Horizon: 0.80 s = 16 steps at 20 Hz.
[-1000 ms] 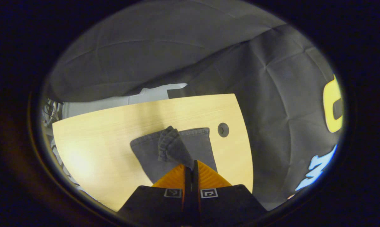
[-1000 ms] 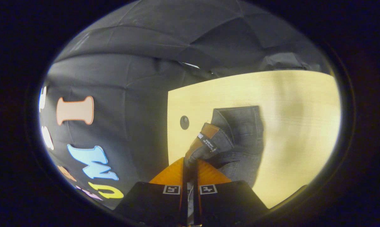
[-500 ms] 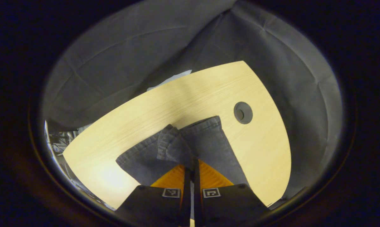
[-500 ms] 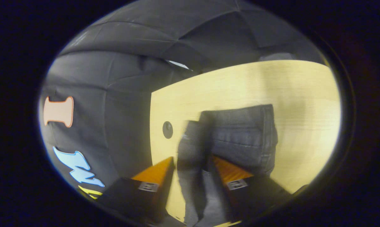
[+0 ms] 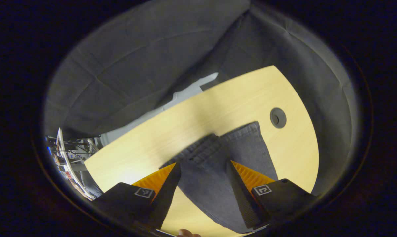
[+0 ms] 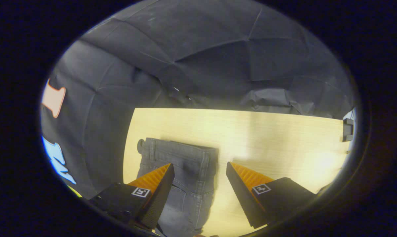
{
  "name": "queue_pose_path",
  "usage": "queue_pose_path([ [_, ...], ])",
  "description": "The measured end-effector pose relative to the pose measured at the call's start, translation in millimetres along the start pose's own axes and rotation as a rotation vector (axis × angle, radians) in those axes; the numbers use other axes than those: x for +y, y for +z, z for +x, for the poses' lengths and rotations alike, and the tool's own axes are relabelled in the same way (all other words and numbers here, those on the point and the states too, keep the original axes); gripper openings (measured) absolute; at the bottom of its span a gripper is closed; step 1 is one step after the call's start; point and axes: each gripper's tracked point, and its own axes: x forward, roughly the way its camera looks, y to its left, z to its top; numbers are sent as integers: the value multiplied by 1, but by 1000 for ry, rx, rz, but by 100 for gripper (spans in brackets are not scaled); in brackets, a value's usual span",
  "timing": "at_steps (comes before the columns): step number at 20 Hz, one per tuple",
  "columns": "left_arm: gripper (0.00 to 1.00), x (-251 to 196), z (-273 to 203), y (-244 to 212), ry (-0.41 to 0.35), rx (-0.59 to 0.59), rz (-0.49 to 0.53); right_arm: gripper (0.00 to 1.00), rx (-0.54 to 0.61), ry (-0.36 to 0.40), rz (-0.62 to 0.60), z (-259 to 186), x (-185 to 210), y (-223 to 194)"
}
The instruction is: Grasp the waist and the cuffs of the jeans and fold them to make the two legs overlap; first hold the waist and fold one-third of the jeans toward the cuffs, then hold the cuffs and fold the remaining one-third in the same direction to finish folding.
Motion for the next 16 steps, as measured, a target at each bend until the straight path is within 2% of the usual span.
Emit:
queue_pose_path([
  [2, 94, 15, -21, 10, -16, -29, -8, 96, 46, 3, -23, 18, 4, -17],
  [3, 95, 20, -29, 10, -33, -31, -16, 100, 90, -7, -37, 19, 1, -30],
  [4, 94, 26, -35, 9, -44, -32, -24, 94, 55, 3, -31, 20, 1, -27],
  [7, 94, 43, -44, 0, -72, -28, -39, 66, 102, 4, -11, 24, 4, -28],
  [8, 93, 49, -43, -7, -78, -17, -43, 62, 121, 13, -6, 23, 5, -27],
  [10, 90, 60, -40, -19, -87, 2, -51, 43, 96, 36, 8, 16, 17, -23],
  [11, 89, 64, -40, -24, -87, 8, -55, 21, 71, 56, -2, 3, 25, -23],
  [14, 89, 66, -34, -35, -99, 29, -61, 17, -3, 93, -104, -22, 44, -24],
  [16, 89, 64, -30, -39, -103, 33, -61, 18, -64, 156, -200, -45, 75, -31],
])
